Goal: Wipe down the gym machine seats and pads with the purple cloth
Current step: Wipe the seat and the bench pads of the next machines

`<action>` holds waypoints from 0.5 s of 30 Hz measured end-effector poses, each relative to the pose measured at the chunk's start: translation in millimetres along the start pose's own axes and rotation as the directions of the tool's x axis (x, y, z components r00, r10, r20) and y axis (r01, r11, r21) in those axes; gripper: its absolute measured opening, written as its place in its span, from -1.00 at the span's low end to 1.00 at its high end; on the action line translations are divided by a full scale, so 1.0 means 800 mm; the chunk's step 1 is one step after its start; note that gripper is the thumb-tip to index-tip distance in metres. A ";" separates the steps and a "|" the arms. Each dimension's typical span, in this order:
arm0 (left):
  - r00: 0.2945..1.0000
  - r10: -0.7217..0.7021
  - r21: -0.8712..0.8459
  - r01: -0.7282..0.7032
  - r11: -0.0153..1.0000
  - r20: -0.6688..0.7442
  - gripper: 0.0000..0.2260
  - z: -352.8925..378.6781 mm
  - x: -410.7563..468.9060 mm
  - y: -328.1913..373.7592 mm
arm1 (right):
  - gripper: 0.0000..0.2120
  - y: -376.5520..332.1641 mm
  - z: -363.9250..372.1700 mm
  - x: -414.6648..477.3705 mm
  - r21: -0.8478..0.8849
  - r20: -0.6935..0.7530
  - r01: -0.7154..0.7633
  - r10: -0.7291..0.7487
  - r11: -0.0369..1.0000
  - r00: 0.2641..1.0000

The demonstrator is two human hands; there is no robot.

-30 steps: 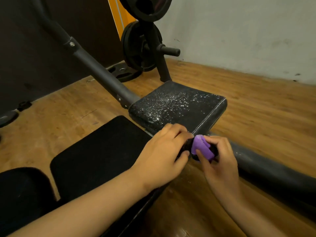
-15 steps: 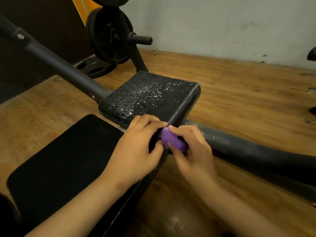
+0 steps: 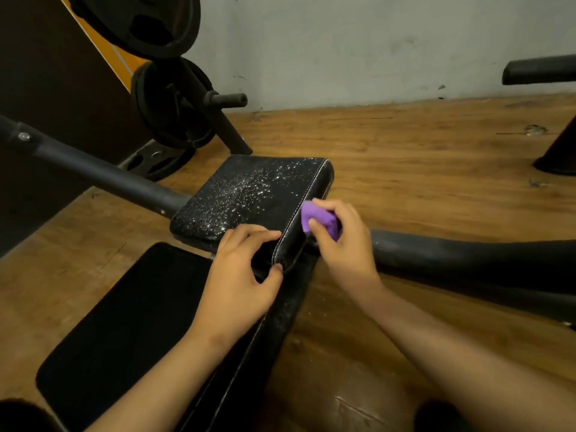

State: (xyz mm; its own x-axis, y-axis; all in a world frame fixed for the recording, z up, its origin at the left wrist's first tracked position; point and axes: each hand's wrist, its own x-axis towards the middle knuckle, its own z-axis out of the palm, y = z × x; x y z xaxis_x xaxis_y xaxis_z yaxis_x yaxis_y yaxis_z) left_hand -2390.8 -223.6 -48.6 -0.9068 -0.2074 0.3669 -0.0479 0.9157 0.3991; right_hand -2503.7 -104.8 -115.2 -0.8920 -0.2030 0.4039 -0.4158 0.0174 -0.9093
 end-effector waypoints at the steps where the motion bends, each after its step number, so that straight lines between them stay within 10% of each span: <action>1: 1.000 0.001 0.005 -0.001 1.000 0.001 -0.64 0.001 0.000 -0.001 | -0.80 -0.002 0.005 -0.028 0.054 0.013 -0.020 0.019 0.998 1.000; 15: 0.999 -0.006 -0.025 0.007 1.000 0.044 -0.64 -0.003 -0.002 0.001 | -0.84 0.020 0.008 0.020 0.424 0.041 -0.335 0.352 0.841 0.935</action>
State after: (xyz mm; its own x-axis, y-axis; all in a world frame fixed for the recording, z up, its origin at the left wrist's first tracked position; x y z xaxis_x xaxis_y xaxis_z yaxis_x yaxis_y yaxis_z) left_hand -2388.7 -223.1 -46.8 -0.9243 -0.1970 0.3270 -0.0437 0.9055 0.4220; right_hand -2523.2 -114.0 -124.1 -0.9731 -0.2241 0.0537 0.0246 -0.3328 -0.9427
